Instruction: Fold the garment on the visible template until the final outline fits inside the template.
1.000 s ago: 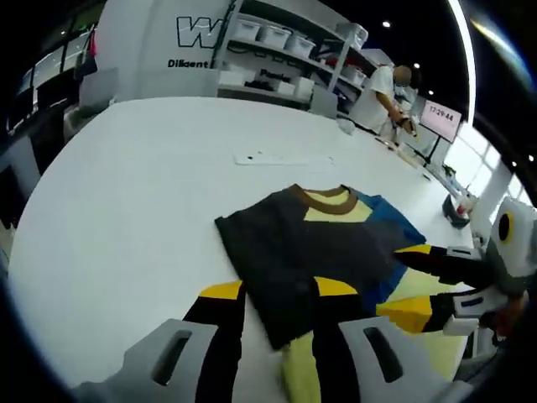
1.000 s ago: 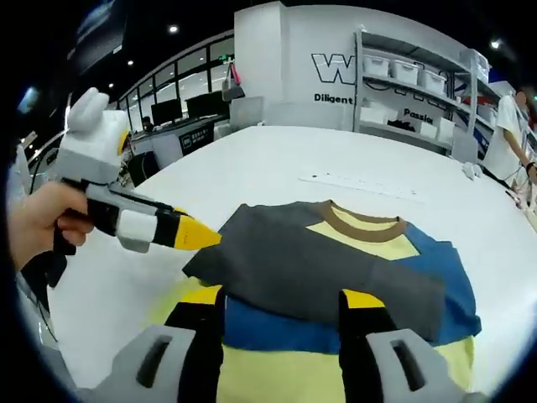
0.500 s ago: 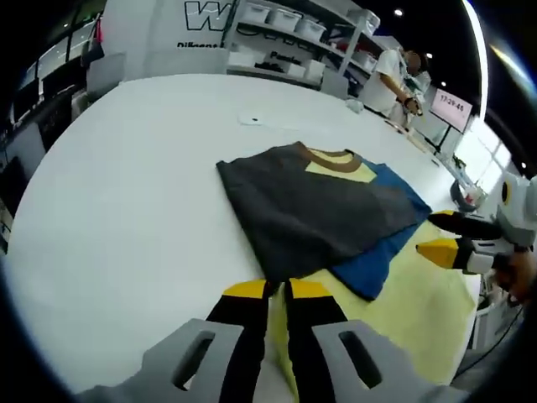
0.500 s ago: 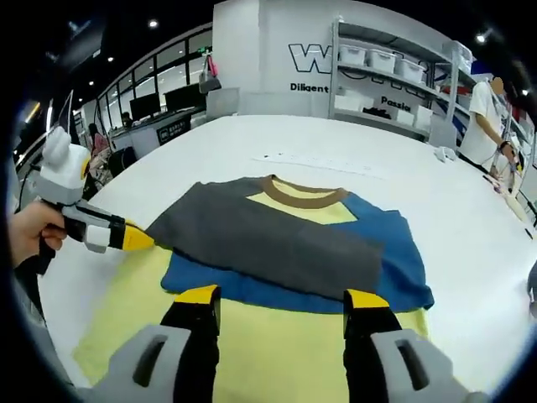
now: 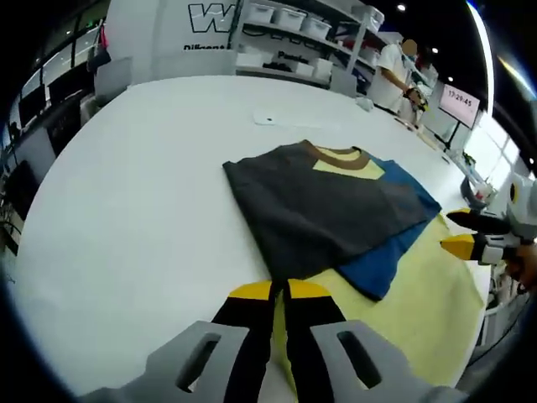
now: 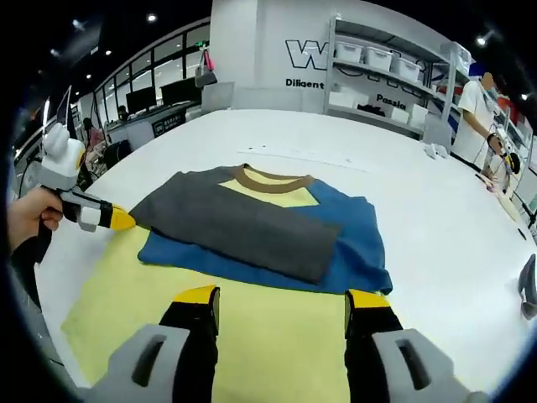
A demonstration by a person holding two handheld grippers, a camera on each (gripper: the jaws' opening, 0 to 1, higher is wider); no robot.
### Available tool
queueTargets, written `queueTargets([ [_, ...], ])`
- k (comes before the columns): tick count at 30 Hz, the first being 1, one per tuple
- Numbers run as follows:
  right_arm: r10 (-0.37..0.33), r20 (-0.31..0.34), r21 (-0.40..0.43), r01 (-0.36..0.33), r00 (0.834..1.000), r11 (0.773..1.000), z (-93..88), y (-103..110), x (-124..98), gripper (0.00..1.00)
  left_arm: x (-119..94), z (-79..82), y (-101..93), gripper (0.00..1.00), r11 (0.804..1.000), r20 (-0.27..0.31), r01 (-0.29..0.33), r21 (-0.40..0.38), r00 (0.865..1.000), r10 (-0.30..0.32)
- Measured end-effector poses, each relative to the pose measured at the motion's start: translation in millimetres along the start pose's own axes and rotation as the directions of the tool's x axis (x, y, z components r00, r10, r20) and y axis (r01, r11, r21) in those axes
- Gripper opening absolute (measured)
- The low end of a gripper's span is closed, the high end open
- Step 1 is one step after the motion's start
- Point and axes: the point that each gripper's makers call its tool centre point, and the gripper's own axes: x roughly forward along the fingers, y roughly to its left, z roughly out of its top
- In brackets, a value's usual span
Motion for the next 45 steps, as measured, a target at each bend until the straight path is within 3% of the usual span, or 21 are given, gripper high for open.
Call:
queueTargets([
  [10,0.016,-0.008,0.004,-0.016,1.000,1.000,-6.3,-0.7,-6.8,0.58,-16.2,-6.4,35.4,0.05,0.999,0.005,-0.031,-0.027,1.000,0.031],
  [15,0.019,-0.009,0.005,-0.019,1.000,1.000,-8.1,-0.9,-10.6,0.58,-25.6,-6.5,56.4,0.05,0.997,0.006,-0.083,-0.011,0.997,0.083],
  [21,0.021,-0.009,0.014,-0.020,1.000,1.000,-10.8,-1.2,-12.9,0.58,-32.5,-9.7,67.5,0.05,0.996,0.006,-0.091,-0.023,0.996,0.092],
  [26,0.024,-0.011,0.014,-0.024,1.000,1.000,-11.7,-0.5,-14.4,0.58,-33.1,-9.7,66.4,0.06,0.996,0.010,-0.090,-0.026,0.996,0.090],
  [31,0.036,-0.005,0.009,-0.036,0.999,0.999,-10.7,1.7,-18.3,0.58,-40.2,-6.7,62.4,0.10,0.995,0.031,-0.093,0.030,0.995,0.092],
  [40,0.113,0.012,0.007,-0.113,0.994,0.994,-8.3,18.0,-30.3,0.66,-71.6,-2.9,44.0,0.40,0.999,0.084,-0.033,0.023,0.996,0.030],
  [45,0.179,-0.017,-0.014,-0.179,0.984,0.984,-18.1,32.8,-41.2,0.74,-91.1,-22.6,30.7,0.46,1.000,0.063,0.017,0.014,0.998,-0.017],
])
